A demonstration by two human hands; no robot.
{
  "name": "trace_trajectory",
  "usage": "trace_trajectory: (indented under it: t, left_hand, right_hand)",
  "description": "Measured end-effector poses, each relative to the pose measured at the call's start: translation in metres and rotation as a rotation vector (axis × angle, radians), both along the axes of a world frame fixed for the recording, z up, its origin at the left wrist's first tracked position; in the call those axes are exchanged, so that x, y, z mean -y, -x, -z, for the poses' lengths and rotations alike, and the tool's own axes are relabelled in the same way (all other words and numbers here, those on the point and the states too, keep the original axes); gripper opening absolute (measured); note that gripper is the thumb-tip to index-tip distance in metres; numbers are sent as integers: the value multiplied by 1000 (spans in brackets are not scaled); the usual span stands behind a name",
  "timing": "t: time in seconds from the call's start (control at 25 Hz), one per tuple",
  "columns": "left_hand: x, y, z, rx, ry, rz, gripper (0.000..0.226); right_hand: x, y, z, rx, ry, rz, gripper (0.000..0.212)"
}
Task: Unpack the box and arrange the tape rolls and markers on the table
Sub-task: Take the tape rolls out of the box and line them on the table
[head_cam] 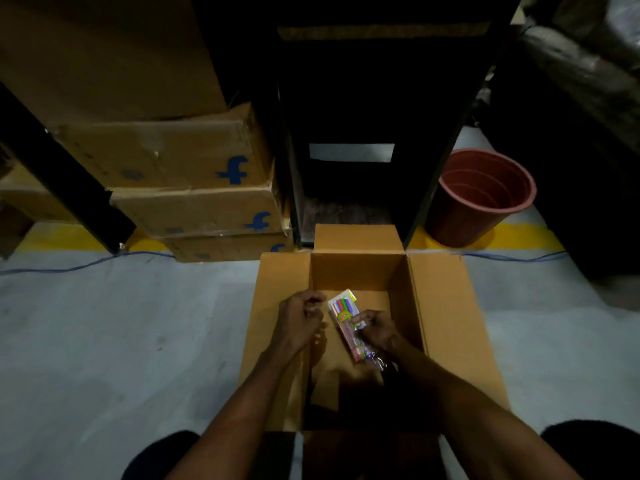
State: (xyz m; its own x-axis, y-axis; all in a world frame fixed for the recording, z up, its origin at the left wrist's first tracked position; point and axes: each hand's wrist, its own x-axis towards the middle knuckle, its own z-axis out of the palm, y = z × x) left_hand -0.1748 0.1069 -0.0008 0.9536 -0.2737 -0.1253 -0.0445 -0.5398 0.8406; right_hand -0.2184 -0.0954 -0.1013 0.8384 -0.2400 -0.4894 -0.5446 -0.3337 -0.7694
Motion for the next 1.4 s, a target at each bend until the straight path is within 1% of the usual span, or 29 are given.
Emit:
trace_trajectory:
  t: [0.12, 0.2, 0.28, 0.36, 0.44, 0.56, 0.68, 0.76, 0.84, 1.0, 1.2, 1.4]
  left_hand:
    - [1, 8, -54, -78, -45, -17, 31]
    - [6, 14, -100, -126, -55, -59, 31]
    - [16, 20, -150, -162, -47, -104, 28]
    - [27, 25, -206, -192, -48, -105, 25]
    - [38, 32, -255, -215, -47, -94, 25]
    - [55, 37, -333, -240, -22, -107, 23]
    - [69, 43, -402, -228, 39, -126, 23]
    - [79, 43, -446, -263, 88, -111, 31]
    - [89, 46, -480, -298, 135, -80, 43]
    - [114, 40, -538, -249, 194, -65, 43]
    - [132, 23, -578, -194, 223, -77, 46]
    - [144, -2, -603, -164, 259, -87, 45]
  right_hand:
    - [12, 6, -75, 6, -89, 112, 25]
    - [15, 11, -132, 69, -147, 139, 31]
    - [16, 16, -194, 90, -207, 190, 32]
    - [16, 21, -258, 54, -269, 278, 30]
    - [14, 29, -319, 13, -378, 338, 29]
    - [20, 38, -412, -17, -472, 360, 27]
    - [29, 47, -485, 14, -526, 365, 29]
    - [39, 48, -528, 38, -543, 367, 28]
    - [49, 49, -566, 58, -552, 362, 27]
    - [69, 44, -619, 125, -564, 363, 27]
    - [89, 22, -666, 210, -529, 302, 28]
    - [105, -6, -695, 255, -534, 256, 27]
